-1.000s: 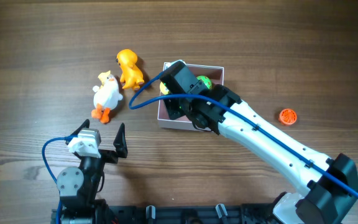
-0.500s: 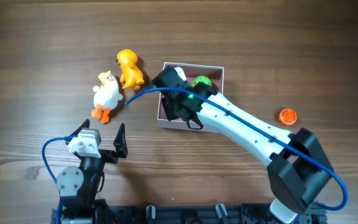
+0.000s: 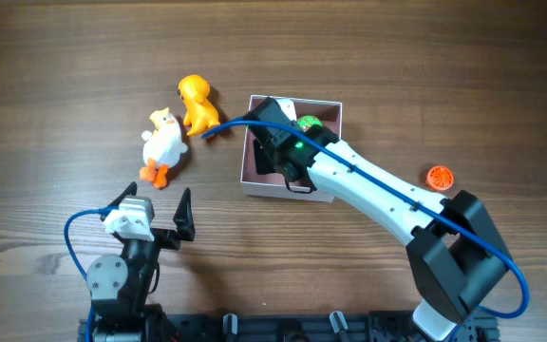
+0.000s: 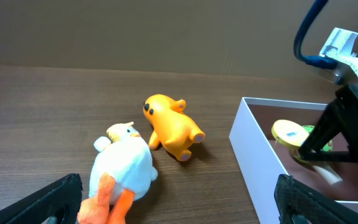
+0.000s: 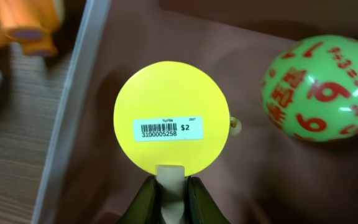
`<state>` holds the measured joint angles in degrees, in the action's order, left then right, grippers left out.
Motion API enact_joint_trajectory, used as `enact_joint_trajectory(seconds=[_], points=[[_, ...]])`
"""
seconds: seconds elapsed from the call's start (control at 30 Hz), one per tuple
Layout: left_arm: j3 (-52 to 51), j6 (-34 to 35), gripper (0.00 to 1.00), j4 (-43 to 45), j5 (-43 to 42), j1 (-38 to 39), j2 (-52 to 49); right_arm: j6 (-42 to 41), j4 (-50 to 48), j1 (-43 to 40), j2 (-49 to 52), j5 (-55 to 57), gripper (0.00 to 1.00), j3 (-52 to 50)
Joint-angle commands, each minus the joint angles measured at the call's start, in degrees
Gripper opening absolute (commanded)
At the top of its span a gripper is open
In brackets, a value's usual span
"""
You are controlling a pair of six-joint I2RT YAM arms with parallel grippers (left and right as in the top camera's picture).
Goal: Pack container
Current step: 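Release the paddle toy and lift the right gripper away, then lower the right gripper onto the orange round toy and grasp it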
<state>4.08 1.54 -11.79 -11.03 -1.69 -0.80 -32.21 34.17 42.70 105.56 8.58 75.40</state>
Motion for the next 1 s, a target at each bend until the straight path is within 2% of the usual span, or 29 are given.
enact_joint_trajectory(seconds=[0.0,0.07,0.13,0.17,0.27,0.43,0.57,0.63,0.67,0.77,0.87,0.97], points=[[-0.35,-0.94,1.00,0.15,-0.94,-0.42,0.42,-1.38,-0.74,-0.02,0.94,-1.38,0.40,-0.31],[-0.35,-0.94,1.00,0.15,-0.94,-0.42,0.42,-0.98,-0.48,-0.02,0.94,-1.38,0.52,-0.31],[-0.35,-0.94,1.00,0.15,-0.94,-0.42,0.42,-0.92,-0.09,-0.02,0.90,-1.40,0.68,-0.31],[-0.35,-0.94,1.00,0.17,-0.94,-0.42,0.42,-0.74,-0.04,-0.02,0.74,-1.38,0.71,-0.31],[-0.35,-0.94,1.00,0.15,-0.94,-0.42,0.42,0.92,0.15,-0.20,-2.16,-0.83,0.72,0.13],[-0.35,-0.94,1.00,0.17,-0.94,-0.42,0.42,1.49,9.18,-4.44,-14.14,6.73,0.71,3.48],[-0.35,-0.94,1.00,0.15,-0.94,-0.42,0.42,-1.25,19.12,-14.93,-25.55,8.11,0.73,3.52],[-0.35,-0.94,1.00,0.15,-0.94,-0.42,0.42,-1.22,24.35,-22.99,-29.27,8.11,0.81,3.52],[-0.35,-0.94,1.00,0.17,-0.94,-0.42,0.42,-1.18,26.40,-26.77,-30.08,8.09,0.88,3.50],[-0.35,-0.94,1.00,0.17,-0.94,-0.42,0.42,0.52,29.42,-36.06,-29.86,7.72,0.98,2.82],[-0.35,-0.94,1.00,0.15,-0.94,-0.42,0.42,1.42,28.00,-42.03,-28.33,5.77,1.00,0.20],[-0.35,-0.94,1.00,0.15,-0.94,-0.42,0.42,2.32,26.27,-44.48,-25.64,3.43,1.00,-1.68]])
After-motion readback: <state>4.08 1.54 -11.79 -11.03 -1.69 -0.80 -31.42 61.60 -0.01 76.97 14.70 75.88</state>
